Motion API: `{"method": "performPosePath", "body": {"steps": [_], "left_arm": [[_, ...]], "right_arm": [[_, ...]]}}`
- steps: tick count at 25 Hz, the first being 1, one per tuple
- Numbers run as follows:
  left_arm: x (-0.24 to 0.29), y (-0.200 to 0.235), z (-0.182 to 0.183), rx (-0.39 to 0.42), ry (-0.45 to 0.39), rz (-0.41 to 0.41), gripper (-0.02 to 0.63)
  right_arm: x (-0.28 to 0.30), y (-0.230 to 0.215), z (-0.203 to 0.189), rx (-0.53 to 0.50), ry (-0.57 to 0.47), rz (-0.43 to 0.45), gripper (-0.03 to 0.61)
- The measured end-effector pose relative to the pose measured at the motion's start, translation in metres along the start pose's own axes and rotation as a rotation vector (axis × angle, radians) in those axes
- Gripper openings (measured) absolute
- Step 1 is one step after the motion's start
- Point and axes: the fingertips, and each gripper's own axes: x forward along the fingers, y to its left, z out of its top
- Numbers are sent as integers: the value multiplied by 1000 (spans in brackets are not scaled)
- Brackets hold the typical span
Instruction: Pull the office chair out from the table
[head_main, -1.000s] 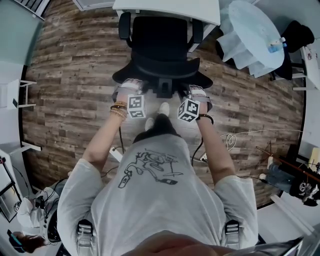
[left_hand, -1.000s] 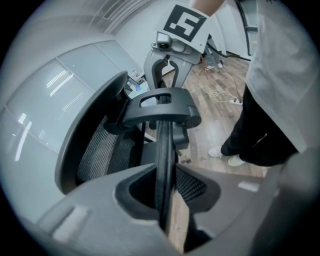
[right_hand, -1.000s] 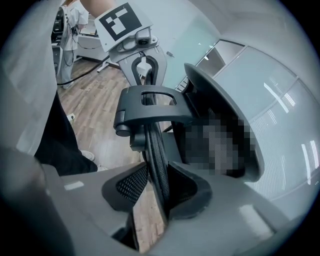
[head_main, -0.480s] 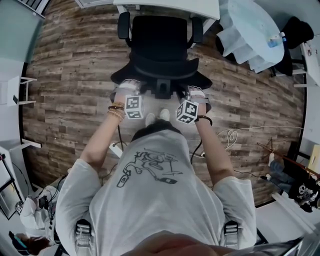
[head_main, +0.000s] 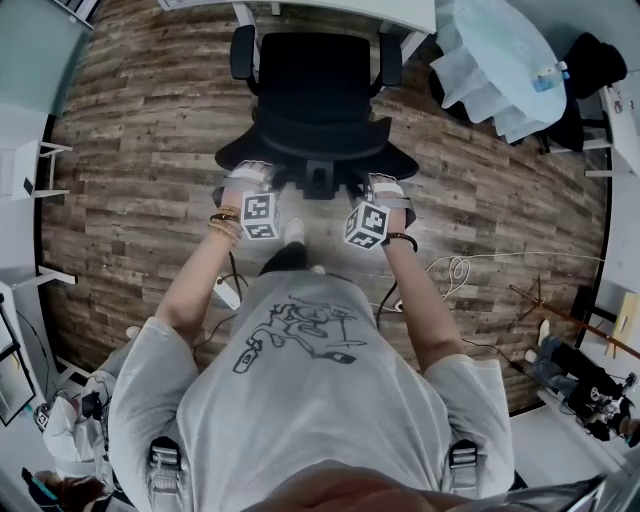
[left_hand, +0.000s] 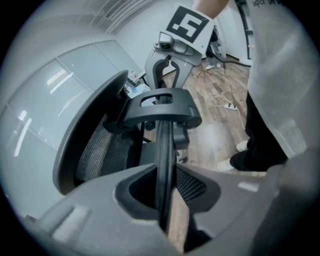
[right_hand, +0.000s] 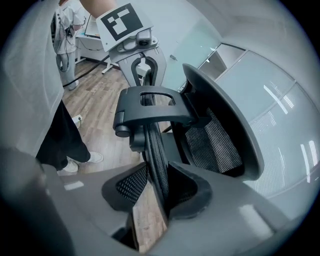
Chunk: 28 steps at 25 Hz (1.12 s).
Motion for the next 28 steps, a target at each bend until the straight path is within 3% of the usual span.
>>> {"method": "performPosePath", "body": {"steps": [16,28], "left_arm": [[-42,-110,47,-25,35,24,98],[-87,-175,64,-35,16,6,100]], "right_arm": [[-78,95,-27,-41,-24,29,129],[-124,161,-20,-61,-25,52,123]]}}
